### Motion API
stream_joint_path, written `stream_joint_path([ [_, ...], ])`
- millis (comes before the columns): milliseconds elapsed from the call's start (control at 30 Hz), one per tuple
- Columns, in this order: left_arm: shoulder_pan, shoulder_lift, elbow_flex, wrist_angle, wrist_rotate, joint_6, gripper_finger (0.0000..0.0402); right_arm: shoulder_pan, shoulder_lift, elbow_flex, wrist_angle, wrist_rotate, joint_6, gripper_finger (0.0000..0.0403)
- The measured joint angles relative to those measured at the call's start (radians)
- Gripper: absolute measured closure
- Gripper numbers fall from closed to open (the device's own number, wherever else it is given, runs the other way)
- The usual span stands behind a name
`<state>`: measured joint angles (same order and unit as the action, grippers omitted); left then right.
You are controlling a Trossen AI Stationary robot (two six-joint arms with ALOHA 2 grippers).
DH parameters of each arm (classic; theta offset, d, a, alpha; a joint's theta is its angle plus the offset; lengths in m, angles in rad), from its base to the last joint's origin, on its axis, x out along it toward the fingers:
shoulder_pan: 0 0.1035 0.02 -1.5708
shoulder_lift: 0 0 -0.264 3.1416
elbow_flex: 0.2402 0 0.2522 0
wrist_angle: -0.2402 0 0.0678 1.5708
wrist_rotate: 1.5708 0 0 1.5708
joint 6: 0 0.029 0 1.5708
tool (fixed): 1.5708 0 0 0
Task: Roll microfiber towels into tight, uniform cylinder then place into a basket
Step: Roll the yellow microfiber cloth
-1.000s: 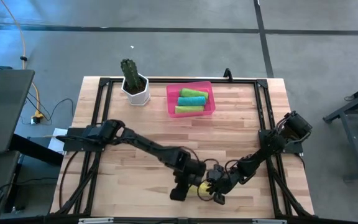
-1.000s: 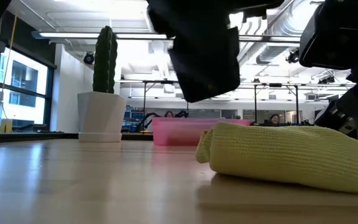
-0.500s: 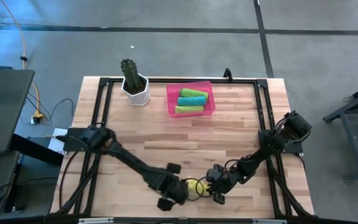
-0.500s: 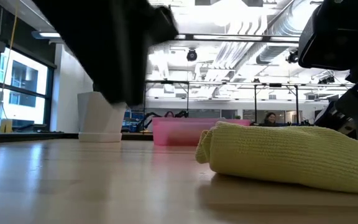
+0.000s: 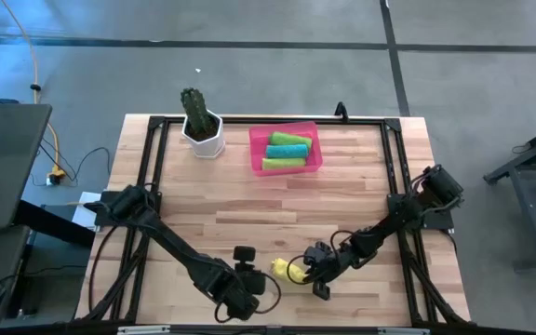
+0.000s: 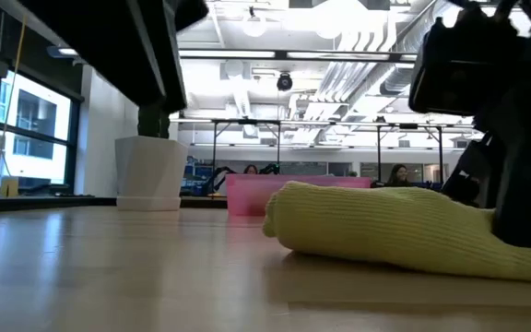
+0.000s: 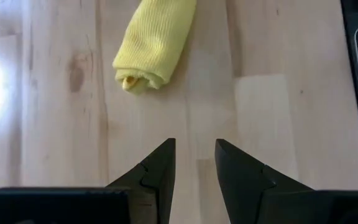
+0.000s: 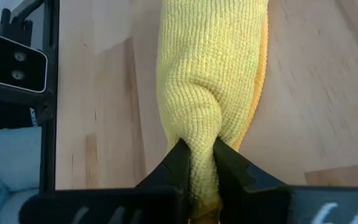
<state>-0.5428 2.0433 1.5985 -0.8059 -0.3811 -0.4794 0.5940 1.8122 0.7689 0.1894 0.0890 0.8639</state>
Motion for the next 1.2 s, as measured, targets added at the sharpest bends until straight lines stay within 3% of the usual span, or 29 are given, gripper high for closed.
stream_joint_path([
  [133,0.022,-0.081,-0.19,0.239,0.013,0.0,0.03,-0.034,-0.001,0.0,0.002,-0.053,0.0,0.0378],
  [333,0.059,-0.23,-0.541,0.82,0.009,0.172,0.03,-0.094,-0.011,0.0,0.014,-0.091,-0.016,0.0378],
  [500,0.099,-0.237,-0.666,1.092,0.043,0.312,0.0299,-0.105,-0.013,-0.001,0.015,-0.082,-0.045,0.0378],
  [933,0.19,-0.164,-0.661,1.134,0.147,0.436,0.0218,-0.106,-0.014,0.0,0.015,-0.095,-0.079,0.0378],
  [1200,0.198,-0.097,-0.66,1.189,0.152,0.483,0.021,-0.109,-0.014,0.001,0.012,-0.09,-0.087,0.0378],
])
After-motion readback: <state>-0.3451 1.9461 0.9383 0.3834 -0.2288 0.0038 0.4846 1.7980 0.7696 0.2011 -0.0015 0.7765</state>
